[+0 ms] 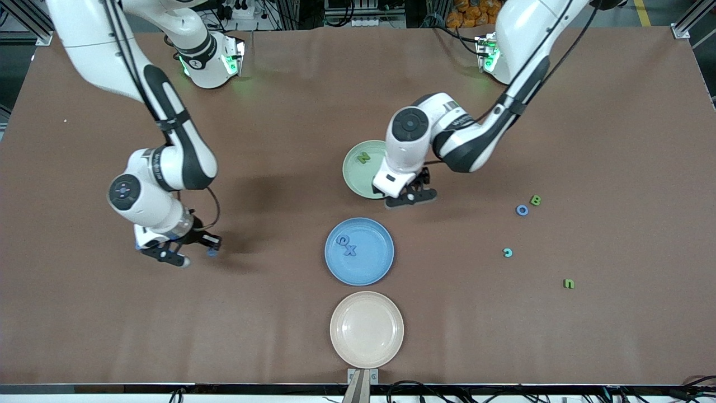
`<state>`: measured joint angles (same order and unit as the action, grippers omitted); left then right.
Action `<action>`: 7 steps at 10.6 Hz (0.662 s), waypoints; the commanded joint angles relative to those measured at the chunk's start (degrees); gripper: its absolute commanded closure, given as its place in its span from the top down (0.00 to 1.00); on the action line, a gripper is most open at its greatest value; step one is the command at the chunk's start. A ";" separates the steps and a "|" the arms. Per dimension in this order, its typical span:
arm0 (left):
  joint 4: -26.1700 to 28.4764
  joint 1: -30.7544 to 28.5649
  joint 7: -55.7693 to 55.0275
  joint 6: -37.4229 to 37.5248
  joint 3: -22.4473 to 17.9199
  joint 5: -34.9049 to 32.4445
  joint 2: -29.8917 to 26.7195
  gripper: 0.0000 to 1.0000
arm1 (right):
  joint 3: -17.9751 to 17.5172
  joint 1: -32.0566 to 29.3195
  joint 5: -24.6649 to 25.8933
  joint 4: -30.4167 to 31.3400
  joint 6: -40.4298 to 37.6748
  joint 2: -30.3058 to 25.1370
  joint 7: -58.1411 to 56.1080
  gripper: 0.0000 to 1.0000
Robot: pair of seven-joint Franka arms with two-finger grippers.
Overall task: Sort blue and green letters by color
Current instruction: 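Drop the blue a onto the blue plate while the left gripper releases p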
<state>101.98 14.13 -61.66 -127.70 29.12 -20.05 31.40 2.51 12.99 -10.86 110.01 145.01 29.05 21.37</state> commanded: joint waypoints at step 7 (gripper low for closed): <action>3.92 -22.35 42.28 11.60 2.68 0.18 -9.15 1.00 | 0.04 18.46 -12.69 -19.55 -0.16 9.25 2.80 0.14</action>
<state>101.32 -1.11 -27.96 -116.77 29.20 -20.04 26.66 2.36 29.37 -21.89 97.07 145.03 33.35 24.15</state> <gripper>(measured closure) 0.000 0.718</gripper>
